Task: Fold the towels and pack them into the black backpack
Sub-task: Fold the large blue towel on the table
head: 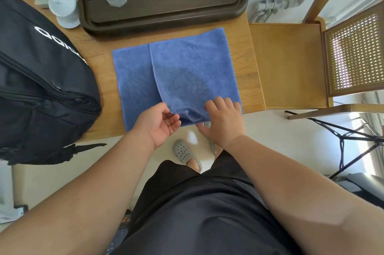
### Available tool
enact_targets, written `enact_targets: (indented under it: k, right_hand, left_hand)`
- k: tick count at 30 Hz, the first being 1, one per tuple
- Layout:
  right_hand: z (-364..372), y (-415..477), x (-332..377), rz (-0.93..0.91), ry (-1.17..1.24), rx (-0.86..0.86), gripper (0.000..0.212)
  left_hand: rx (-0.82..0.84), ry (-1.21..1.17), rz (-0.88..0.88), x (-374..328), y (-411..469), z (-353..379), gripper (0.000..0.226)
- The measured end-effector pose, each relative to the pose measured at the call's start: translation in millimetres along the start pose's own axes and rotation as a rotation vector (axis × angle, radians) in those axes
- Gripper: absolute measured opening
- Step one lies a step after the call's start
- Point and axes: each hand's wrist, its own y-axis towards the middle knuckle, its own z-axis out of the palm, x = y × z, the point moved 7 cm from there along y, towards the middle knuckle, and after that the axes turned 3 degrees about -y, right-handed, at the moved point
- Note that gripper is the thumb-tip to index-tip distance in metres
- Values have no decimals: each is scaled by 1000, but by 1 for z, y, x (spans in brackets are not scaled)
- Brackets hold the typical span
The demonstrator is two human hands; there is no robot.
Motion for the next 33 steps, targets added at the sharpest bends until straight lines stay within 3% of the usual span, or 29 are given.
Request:
enact_targets:
  k: [3, 7, 11, 14, 17, 22, 24, 28, 33]
  right_hand:
    - [7, 3, 17, -112, -37, -24, 26]
    - [21, 2, 16, -163, -72, -10, 29]
    - [17, -1, 16, -292, 155, 41, 3]
    - [13, 0, 14, -294, 240, 171, 29]
    - [17, 2, 7, -250, 166, 315, 45]
    - [2, 23, 20, -281, 96, 264, 28]
    - [-2, 39, 29, -317, 65, 275, 35]
    - [4, 80, 42, -352, -135, 466, 59]
    - [14, 104, 35, -294, -289, 581, 75]
  left_hand:
    - [-57, 120, 44, -4, 5, -9, 18]
    - [-178, 445, 161, -11, 15, -34, 20]
    - [-244, 697, 313, -14, 21, -47, 20]
    - [-207, 862, 417, -15, 22, -44, 20]
    - [-205, 1115, 530, -19, 18, -43, 18]
    - [-269, 1415, 671, -25, 16, -54, 15]
    - [-359, 1462, 759, -29, 9, -60, 8]
    - [-446, 1573, 884, -26, -5, -60, 32]
    - [-383, 1722, 753, -10, -2, -50, 67]
